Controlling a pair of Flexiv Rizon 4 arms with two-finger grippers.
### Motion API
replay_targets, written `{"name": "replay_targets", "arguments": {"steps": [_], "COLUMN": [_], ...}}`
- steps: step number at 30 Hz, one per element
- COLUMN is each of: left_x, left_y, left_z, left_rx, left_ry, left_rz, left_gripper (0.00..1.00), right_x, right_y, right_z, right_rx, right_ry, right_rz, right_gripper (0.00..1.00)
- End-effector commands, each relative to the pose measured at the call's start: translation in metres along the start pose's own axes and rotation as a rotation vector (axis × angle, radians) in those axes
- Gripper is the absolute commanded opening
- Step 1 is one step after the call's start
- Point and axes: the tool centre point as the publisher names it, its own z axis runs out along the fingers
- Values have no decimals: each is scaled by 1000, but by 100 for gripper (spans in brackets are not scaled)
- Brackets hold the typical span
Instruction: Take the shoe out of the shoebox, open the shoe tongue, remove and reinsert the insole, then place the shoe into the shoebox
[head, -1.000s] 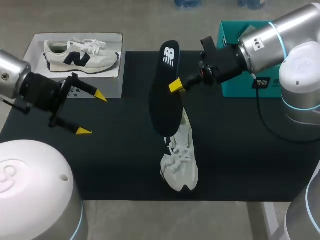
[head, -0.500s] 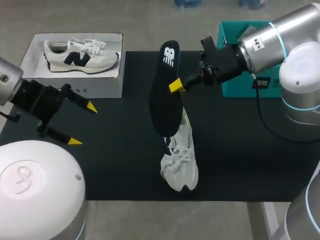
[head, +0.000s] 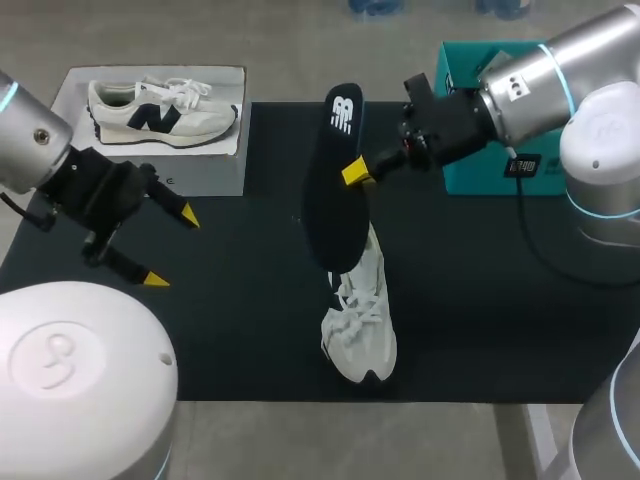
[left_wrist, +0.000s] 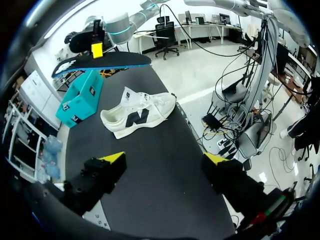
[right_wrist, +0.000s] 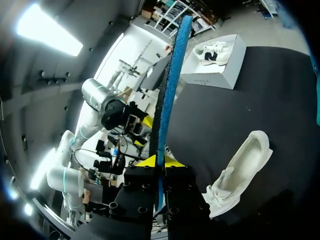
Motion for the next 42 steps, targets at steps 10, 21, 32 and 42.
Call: {"name": "replay_targets", "arguments": {"steps": [10, 21, 32, 42], "left_x": [2, 2, 2, 2], "left_y": [-1, -1, -1, -1], "left_z": [0, 0, 0, 0], "left_rx": [-6, -6, -6, -6], "left_ry": [-2, -2, -2, -2], "left_rz": [0, 0, 0, 0], "left_gripper": [100, 100, 100, 100], "right_x": [-46, -89, -89, -89], "right_y": [57, 67, 67, 67], "right_z": [-15, -11, -11, -11], "right_rx": [1, 43, 43, 43], "right_ry": [-42, -126, -126, -126], "right_rz": [-77, -4, -4, -4], "right_gripper": [0, 0, 0, 0]}}
